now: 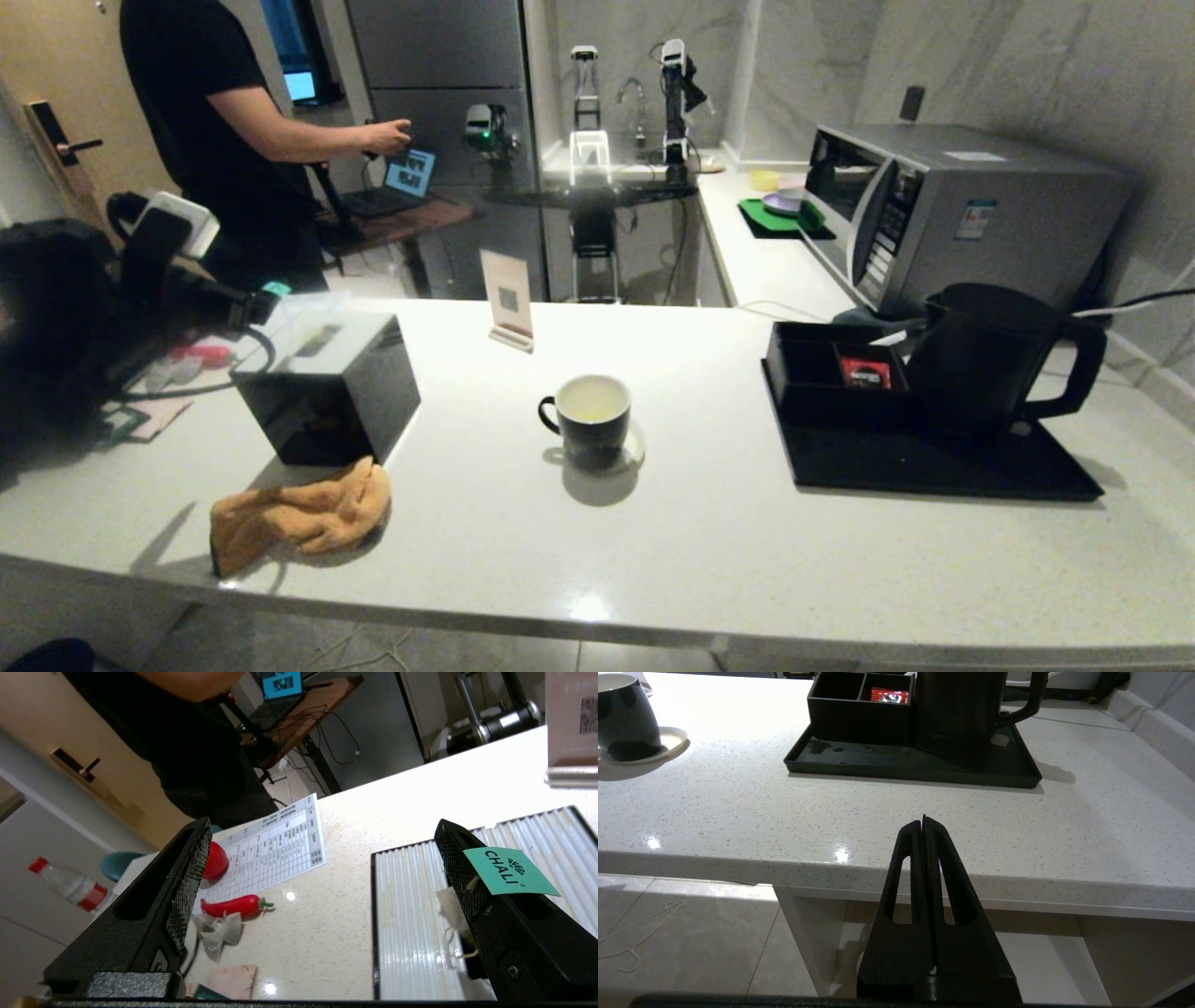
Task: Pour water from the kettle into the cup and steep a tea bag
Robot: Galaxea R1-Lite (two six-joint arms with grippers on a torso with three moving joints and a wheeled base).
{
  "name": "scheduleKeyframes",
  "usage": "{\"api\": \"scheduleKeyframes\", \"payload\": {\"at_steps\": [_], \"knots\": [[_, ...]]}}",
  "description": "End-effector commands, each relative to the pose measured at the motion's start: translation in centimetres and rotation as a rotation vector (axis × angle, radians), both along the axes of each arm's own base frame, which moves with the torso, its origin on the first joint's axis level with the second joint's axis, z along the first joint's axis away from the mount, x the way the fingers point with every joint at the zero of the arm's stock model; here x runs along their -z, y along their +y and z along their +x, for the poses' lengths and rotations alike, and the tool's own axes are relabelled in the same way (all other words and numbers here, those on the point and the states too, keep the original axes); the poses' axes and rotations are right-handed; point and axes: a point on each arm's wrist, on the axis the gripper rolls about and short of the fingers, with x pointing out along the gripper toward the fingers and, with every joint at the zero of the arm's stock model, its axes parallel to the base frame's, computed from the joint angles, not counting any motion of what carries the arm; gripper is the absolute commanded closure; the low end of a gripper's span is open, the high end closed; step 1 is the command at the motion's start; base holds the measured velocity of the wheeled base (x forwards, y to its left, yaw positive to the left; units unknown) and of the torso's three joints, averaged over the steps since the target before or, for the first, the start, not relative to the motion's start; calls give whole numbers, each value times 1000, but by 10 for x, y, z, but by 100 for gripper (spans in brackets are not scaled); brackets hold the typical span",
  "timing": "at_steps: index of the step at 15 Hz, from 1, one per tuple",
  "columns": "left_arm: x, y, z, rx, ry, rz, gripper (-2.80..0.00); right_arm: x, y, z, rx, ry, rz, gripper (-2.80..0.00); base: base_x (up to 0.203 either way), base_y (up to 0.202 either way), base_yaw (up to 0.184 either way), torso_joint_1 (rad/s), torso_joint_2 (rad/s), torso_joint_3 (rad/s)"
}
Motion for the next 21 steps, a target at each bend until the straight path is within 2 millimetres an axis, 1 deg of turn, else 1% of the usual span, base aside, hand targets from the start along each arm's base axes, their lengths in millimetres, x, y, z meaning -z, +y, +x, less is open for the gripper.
{"api": "scheduleKeyframes", "payload": {"at_steps": [1, 6, 8, 14, 17, 19, 21], "knots": [[-9, 2, -2, 4, -22, 20, -280, 0, 0, 0, 1, 1, -1, 0, 0, 0, 0, 0, 0, 0], [-22, 7, 3, 1, 6, 66, -280, 0, 0, 0, 0, 1, -1, 0, 0, 0, 0, 0, 0, 0], [-27, 6, 4, 45, 15, 62, -280, 0, 0, 0, 0, 1, -1, 0, 0, 0, 0, 0, 0, 0], [-28, 5, 4, 101, 107, 32, -280, 0, 0, 0, 0, -1, -1, 0, 0, 0, 0, 0, 0, 0], [-31, 5, 7, 104, 107, 42, -280, 0, 0, 0, 0, -1, -1, 0, 0, 0, 0, 0, 0, 0], [-31, 8, 7, 97, 107, 72, -280, 0, 0, 0, 0, -1, -1, 0, 0, 0, 0, 0, 0, 0], [-34, 14, 6, 86, 105, 139, -280, 0, 0, 0, 0, -1, -1, 0, 0, 0, 0, 0, 0, 0]]}}
